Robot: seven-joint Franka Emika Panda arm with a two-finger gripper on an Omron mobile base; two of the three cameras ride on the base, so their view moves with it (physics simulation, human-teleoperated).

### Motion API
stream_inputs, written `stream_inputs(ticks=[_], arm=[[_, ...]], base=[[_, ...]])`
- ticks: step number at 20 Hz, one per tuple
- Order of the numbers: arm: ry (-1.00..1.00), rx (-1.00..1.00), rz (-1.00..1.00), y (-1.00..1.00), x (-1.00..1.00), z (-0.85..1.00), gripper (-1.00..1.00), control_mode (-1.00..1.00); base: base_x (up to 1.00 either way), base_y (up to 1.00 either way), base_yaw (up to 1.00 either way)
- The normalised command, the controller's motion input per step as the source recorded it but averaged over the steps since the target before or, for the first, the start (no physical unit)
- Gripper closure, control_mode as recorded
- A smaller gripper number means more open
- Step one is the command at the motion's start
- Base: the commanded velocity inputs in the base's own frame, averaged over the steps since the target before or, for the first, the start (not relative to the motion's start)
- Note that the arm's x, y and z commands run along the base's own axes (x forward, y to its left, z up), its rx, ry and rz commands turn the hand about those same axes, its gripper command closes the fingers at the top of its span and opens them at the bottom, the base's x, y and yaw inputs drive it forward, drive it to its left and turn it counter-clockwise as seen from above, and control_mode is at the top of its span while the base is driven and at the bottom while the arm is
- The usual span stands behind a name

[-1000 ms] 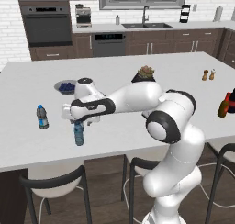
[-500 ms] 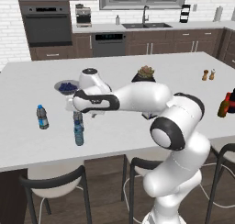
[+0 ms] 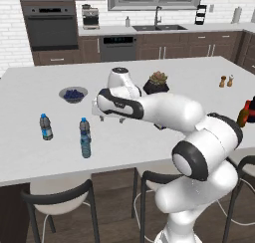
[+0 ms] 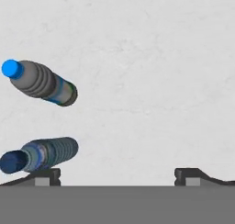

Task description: Move the plastic bottles in the middle to the plastics group, and the glass bottles in the middle to the glass group.

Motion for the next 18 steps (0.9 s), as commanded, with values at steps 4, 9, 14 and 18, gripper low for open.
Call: stream_inputs(ticks=[4,9,14,18], arm=[[0.02,0.00,0.02,-0.85,-0.01,0.16,-1.00,-1.00],[0.02,-0.01,0.00,-0.76,0.00,0.19,-1.00,-1.00],[0.06,-0.02,0.01,-0.75,0.01,0.23,-1.00,-1.00],[0.07,-0.02,0.02,-0.71,0.09,0.20,-1.00,-1.00]], base=[[0.00,0.00,0.00],[0.00,0.00,0.00],[0.00,0.00,0.00],[0.00,0.00,0.00]])
